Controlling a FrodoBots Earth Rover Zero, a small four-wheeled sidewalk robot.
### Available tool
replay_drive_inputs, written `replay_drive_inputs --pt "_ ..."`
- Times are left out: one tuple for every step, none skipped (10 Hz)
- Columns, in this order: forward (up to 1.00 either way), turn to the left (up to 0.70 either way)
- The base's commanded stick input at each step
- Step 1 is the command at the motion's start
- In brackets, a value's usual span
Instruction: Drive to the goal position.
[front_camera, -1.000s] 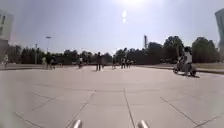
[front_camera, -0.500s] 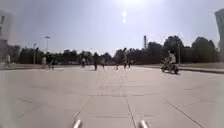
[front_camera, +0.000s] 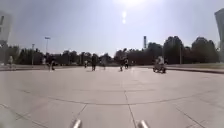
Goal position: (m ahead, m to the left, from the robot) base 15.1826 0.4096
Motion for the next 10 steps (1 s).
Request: replay_drive_inputs --pt "0.7 0.0" --pt "0.7 0.0" --pt "0.7 0.0" --pt "0.7 0.0" --pt "0.7 0.0" --pt "0.7 0.0" --pt "0.7 0.0" --pt "0.7 0.0" --pt "0.7 0.0" --pt "0.7 0.0"
